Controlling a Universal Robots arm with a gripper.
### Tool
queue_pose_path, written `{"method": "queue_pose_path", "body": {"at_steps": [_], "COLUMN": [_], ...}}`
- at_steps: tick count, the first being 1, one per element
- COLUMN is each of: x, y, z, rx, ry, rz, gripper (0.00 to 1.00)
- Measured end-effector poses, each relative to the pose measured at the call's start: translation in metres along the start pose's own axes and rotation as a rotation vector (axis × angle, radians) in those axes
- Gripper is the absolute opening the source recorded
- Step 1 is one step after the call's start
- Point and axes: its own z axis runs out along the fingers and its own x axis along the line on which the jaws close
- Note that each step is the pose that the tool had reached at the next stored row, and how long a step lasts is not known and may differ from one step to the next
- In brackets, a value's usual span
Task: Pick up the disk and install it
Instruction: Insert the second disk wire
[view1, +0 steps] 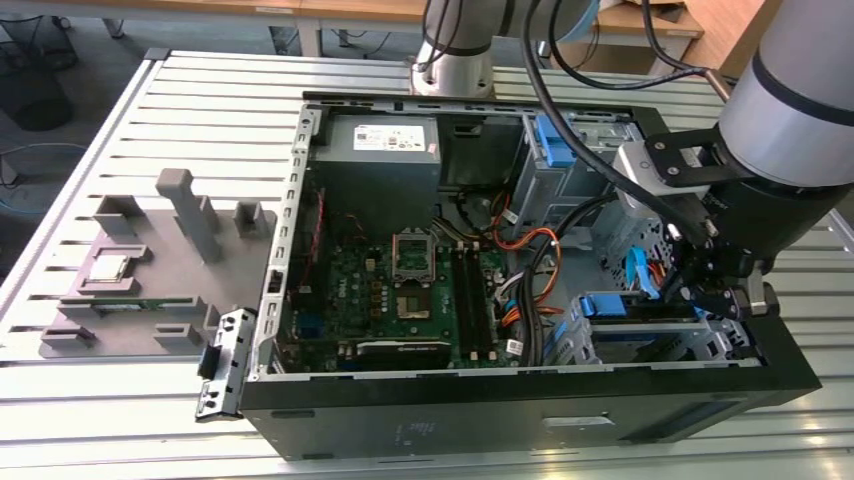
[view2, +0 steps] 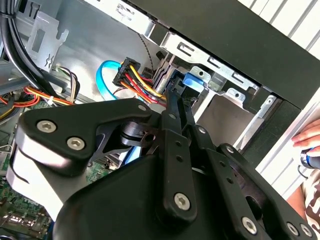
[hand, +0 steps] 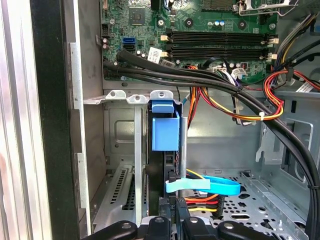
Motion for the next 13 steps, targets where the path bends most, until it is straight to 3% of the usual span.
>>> {"method": "queue_pose_path", "body": {"at_steps": [13], "x": [0.0], "y": [-0.0004], "z": [-0.0004], "rx": [0.0006], "ry": [0.0023], "rz": [0.013], "gripper": [0.17]}}
